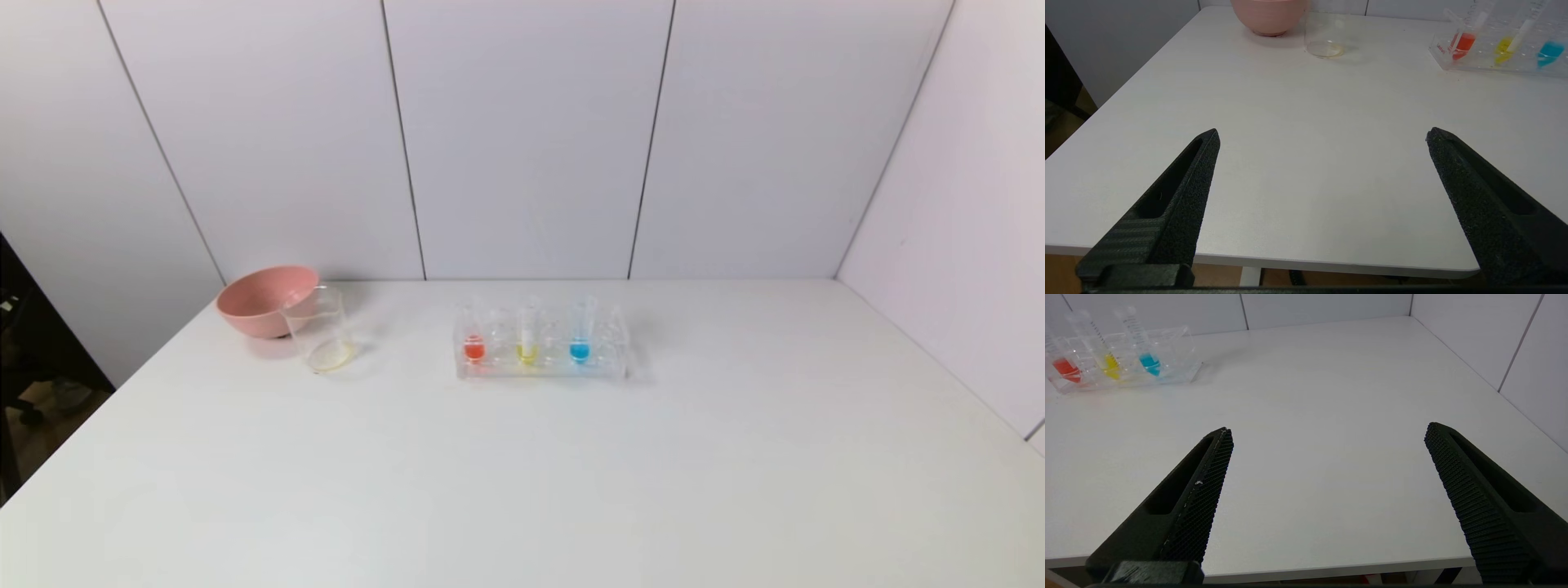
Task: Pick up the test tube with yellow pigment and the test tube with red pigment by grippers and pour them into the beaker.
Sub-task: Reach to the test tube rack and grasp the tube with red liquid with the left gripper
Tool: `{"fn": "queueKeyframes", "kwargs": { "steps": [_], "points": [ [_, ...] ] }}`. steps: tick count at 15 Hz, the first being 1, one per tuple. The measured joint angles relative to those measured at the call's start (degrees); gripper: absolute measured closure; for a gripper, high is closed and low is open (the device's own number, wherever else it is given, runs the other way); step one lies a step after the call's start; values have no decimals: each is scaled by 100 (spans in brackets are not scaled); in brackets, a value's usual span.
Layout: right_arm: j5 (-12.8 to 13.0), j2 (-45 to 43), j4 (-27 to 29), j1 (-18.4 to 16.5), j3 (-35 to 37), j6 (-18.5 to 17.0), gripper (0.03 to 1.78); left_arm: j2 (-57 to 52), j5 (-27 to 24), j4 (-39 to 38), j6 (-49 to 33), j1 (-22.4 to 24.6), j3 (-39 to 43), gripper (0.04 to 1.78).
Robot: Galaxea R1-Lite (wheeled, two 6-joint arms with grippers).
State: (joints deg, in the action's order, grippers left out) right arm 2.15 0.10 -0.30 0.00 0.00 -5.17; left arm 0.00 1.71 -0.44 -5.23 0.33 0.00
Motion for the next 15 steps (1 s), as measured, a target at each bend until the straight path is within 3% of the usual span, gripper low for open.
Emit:
{"fn": "queueKeyframes", "kwargs": {
  "steps": [15],
  "points": [
    [0,0,0,0,0,0,10,2,24,0,50,-2,0,6]
  ]
}}
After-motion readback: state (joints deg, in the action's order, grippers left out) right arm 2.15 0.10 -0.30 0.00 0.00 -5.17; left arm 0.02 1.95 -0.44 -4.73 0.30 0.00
